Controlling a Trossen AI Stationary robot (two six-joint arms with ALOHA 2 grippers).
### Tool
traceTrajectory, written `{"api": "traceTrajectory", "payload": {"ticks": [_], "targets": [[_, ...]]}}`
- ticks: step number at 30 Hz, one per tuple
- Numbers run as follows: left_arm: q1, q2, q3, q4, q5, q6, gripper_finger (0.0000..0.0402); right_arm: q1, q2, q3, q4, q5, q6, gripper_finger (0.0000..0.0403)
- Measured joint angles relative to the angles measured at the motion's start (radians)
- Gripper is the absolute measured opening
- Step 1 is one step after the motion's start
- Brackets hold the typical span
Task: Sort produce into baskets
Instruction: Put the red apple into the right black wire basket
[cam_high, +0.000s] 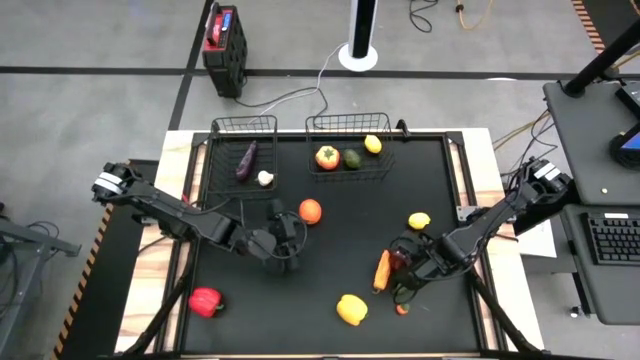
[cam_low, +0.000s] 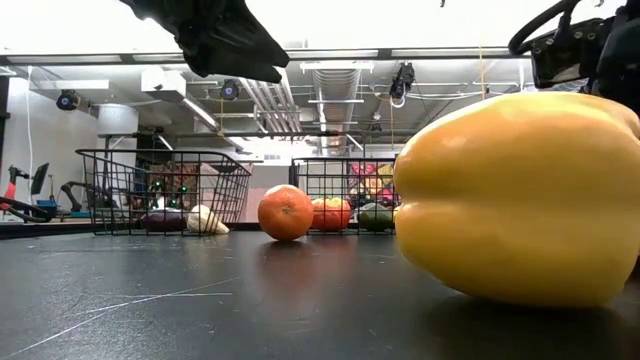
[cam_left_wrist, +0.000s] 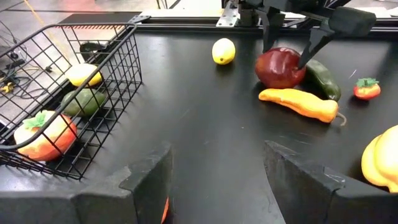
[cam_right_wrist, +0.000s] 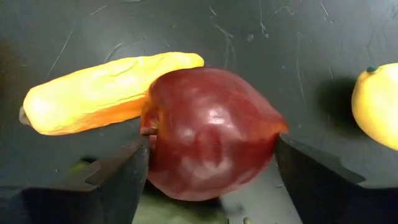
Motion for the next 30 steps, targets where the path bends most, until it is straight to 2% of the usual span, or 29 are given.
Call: {"api": "traceTrajectory", "payload": {"ticks": [6, 15, 24, 30], "targets": [[0.0, 0.0, 0.0, 0.0, 0.0, 0.0, 0.023, 0.0, 0.0, -0.001, 0.001, 0.013, 0.0, 0.0287], [0.0, 0.0, -0.001, -0.001, 0.0, 0.006, 0.023, 0.001, -0.033, -0.006, 0.002, 0.026, 0.0, 0.0282], [0.0, 0.0, -0.001, -0.001, 0.0, 0.007, 0.023, 0.001, -0.14, -0.006, 0.017, 0.118, -0.001, 0.0279], [0.0, 0.0, -0.001, 0.001, 0.0, 0.007, 0.023, -0.031, -0.203, -0.003, 0.146, 0.188, -0.066, 0.0278]]}}
